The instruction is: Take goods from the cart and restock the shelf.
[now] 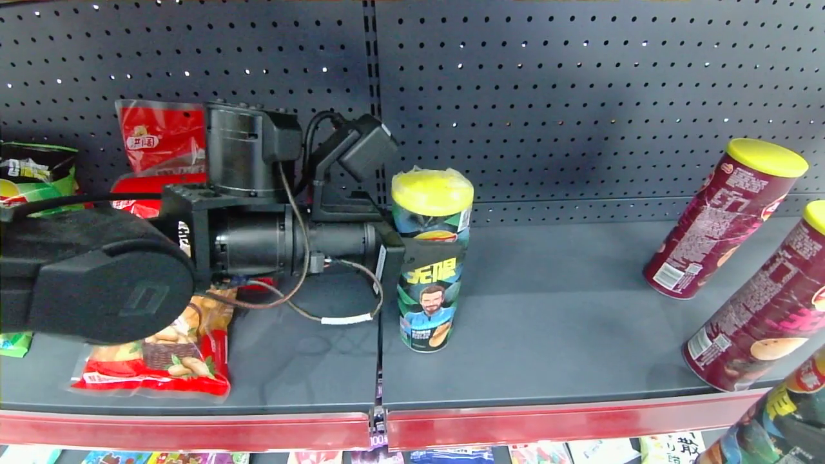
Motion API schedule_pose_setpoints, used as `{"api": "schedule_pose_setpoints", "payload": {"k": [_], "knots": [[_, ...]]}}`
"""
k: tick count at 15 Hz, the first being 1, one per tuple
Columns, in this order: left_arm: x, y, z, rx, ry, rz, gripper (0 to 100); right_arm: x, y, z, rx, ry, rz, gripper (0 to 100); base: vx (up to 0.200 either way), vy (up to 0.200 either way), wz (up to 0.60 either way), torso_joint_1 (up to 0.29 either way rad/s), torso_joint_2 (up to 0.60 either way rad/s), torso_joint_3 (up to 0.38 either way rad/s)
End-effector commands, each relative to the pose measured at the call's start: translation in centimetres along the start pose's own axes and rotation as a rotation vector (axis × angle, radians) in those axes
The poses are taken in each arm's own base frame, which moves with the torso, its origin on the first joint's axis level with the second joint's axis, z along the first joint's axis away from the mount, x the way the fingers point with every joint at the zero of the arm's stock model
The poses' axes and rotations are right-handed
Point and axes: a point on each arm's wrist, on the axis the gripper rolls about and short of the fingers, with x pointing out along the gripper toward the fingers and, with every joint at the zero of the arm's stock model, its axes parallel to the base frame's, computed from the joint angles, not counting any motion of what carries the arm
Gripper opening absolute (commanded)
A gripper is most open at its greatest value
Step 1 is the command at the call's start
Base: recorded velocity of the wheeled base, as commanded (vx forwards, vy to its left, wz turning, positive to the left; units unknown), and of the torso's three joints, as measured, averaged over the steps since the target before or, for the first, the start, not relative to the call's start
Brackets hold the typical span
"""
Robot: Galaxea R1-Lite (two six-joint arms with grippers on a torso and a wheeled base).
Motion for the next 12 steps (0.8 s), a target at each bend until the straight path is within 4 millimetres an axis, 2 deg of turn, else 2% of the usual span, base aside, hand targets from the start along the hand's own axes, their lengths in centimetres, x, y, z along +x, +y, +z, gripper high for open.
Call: {"api": "schedule_pose_setpoints", "payload": {"k": [1, 6, 12], "knots": [[-1.4, -1.8, -0.3, 0.014, -0.015, 0.007, 0, 0.0, 0.0, 0.0, 0.000, -0.001, 0.000, 0, 0.000, 0.000, 0.00, 0.000, 0.00, 0.000], [-1.9, -4.1, 0.5, -0.016, -0.053, 0.010, 0, 0.0, 0.0, -0.1, 0.001, 0.001, 0.002, 0, 0.000, 0.000, 0.00, 0.000, 0.00, 0.000], [-2.2, -4.6, -0.7, -0.024, -0.019, 0.006, 0, -0.1, 0.0, 0.1, -0.001, -0.006, 0.002, 0, 0.000, 0.000, 0.00, 0.000, 0.00, 0.000]]}}
